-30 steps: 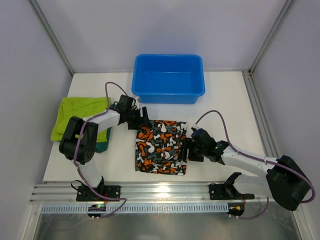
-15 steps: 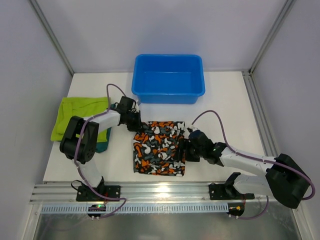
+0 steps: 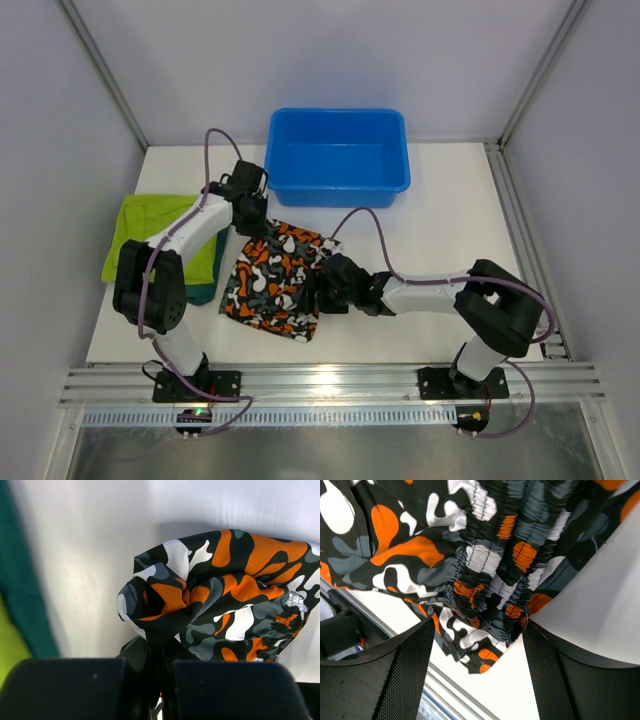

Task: Fold and stack the shorts
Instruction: Move the shorts to the corner of the board.

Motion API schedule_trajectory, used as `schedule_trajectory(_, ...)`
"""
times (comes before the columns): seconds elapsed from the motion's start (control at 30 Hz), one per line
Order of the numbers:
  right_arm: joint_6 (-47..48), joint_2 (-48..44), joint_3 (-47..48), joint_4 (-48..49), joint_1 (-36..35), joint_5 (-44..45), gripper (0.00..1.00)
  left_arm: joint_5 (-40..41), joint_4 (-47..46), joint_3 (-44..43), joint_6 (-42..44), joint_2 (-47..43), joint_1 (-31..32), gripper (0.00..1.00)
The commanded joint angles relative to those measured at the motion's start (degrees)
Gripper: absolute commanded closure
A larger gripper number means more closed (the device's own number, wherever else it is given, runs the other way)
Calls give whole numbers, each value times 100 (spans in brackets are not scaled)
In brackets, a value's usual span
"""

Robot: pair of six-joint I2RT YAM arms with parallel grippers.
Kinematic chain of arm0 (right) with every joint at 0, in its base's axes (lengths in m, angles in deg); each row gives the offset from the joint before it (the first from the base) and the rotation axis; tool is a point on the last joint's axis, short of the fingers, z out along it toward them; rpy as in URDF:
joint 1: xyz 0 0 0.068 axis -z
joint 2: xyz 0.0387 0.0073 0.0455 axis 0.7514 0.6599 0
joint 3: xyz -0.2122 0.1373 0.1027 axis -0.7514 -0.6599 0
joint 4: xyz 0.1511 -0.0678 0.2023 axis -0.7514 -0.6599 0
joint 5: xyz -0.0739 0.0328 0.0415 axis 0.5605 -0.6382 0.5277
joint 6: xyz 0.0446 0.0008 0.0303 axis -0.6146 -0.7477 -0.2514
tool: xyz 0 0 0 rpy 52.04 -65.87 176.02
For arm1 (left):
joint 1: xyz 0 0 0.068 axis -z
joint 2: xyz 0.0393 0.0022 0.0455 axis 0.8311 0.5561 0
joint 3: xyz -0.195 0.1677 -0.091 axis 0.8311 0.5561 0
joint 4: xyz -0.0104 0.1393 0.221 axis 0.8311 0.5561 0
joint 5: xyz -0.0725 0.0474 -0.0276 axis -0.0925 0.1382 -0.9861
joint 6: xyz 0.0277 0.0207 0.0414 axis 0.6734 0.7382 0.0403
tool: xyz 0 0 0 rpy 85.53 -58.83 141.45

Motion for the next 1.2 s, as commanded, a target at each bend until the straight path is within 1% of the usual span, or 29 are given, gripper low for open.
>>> schedule_trajectory(0.0, -138, 533, 569, 716, -125, 72, 26, 679, 753, -436, 522, -305, -170, 100)
schedule_trajectory(0.03, -138, 796, 675, 760, -134, 46, 26, 785, 841, -515, 575, -305, -223, 100)
schedule_trajectory(0.13, -94, 1184, 1140, 971, -134, -51, 27, 908, 1105, -787, 760, -296, -495, 100)
schedule_trajectory(0.17, -59, 1464, 1464, 998, -134, -103, 27, 996, 1210, -901, 795, -270, -627, 100)
schedule_trajectory(0.27, 125, 1965, 2053, 1059, -134, -332, 30, 1233, 1447, -1086, 813, -199, -768, 100)
schedule_trajectory(0.4, 257, 2353, 2459, 1559, -143, -639, 32, 1795, 1913, -1542, 918, -6, -804, 100)
schedule_trajectory(0.47, 319, 2512, 2784, 1657, -134, -780, 32, 1963, 2019, -1745, 954, 55, -812, 100)
schedule_trajectory(0.5, 328, 2669, 2899, 1683, -134, -833, 32, 2120, 2167, -1990, 1006, 125, -865, 100)
schedule_trajectory(0.63, 328, 3004, 3618, 1710, -151, -1035, 32, 2349, 2362, -2526, 1155, 240, -1041, 100)
schedule_trajectory(0.7, 328, 3127, 3874, 1666, -160, -1184, 32, 2368, 2353, -2624, 1287, 214, -1102, 100)
schedule_trajectory(0.8, 363, 3294, 4340, 1517, -204, -1255, 32, 2499, 2590, -3002, 1472, 214, -1365, 100)
schedule_trajectory(0.9, 407, 3522, 4858, 1341, -266, -1351, 32, 2351, 2503, -3248, 1780, 249, -1848, 100)
schedule_trajectory(0.93, 390, 3706, 5147, 1306, -274, -1422, 32, 2228, 2485, -3301, 1780, 275, -2319, 100)
schedule_trajectory(1.0, 416, 3883, 5525, 1104, -310, -1588, 32, 2130, 2223, -3416, 1824, 381, -2630, 100)
schedule_trajectory(1.07, 451, 3997, 5545, 1086, -301, -1738, 31, 2113, 1741, -3547, 2120, 669, -2937, 100)
schedule_trajectory(1.1, 529, 3989, 5406, 1095, -292, -1756, 31, 2269, 1686, -3687, 2175, 845, -3009, 100)
schedule_trajectory(1.13, 573, 3893, 5274, 1234, -292, -1739, 31, 2497, 1659, -3828, 2193, 1238, -3062, 100)
schedule_trajectory(1.17, 609, 3832, 5116, 1340, -249, -1721, 31, 2943, 1494, -3951, 2210, 1442, -3062, 95)
